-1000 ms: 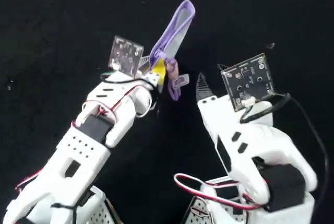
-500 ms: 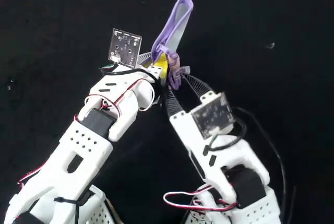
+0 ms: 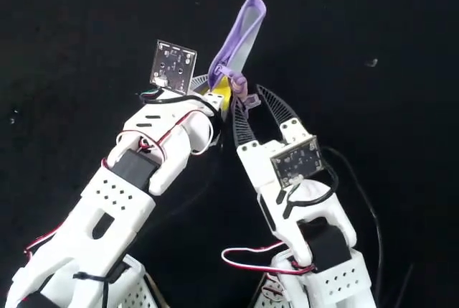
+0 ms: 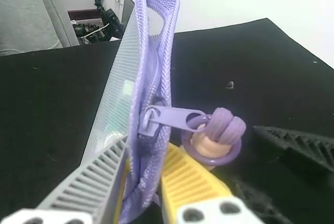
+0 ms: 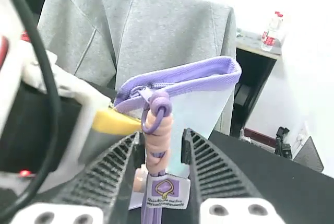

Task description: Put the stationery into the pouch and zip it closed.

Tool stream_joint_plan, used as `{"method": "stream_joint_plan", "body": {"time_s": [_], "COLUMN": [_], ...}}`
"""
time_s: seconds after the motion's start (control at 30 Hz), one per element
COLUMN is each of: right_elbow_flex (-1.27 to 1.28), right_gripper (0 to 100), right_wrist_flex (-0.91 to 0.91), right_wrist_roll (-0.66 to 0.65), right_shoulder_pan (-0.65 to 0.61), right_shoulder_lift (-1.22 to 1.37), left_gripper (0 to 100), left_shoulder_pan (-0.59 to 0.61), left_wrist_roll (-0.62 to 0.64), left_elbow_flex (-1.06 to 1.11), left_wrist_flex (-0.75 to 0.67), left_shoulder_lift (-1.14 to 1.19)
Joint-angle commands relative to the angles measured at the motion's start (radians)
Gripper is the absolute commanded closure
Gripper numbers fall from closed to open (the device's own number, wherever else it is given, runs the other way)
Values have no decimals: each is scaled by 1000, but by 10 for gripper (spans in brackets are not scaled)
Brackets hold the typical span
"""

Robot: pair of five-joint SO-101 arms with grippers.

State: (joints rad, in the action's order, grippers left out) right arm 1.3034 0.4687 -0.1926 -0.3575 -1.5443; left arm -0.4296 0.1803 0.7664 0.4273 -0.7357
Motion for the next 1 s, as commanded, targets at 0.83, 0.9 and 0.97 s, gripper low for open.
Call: {"method": "stream_joint_plan", "body": {"time_s": [0.83, 0.9, 0.97], "right_elbow_flex": [-74, -74, -74], "right_gripper": [883, 913, 994], "right_wrist_flex": [-190, -190, -190], "right_wrist_roll": [11, 6, 6], "right_shoulder_pan": [11, 9, 9], "right_shoulder_lift": [246, 246, 246], "left_gripper": [972, 972, 972], "left_shoulder_pan": [-10, -10, -10], "left_wrist_roll": [-29, -41, -43], "left_elbow_flex": [-50, -50, -50], "left_wrist_flex": [8, 8, 8], "left_shoulder_lift": [-5, -5, -5]}}
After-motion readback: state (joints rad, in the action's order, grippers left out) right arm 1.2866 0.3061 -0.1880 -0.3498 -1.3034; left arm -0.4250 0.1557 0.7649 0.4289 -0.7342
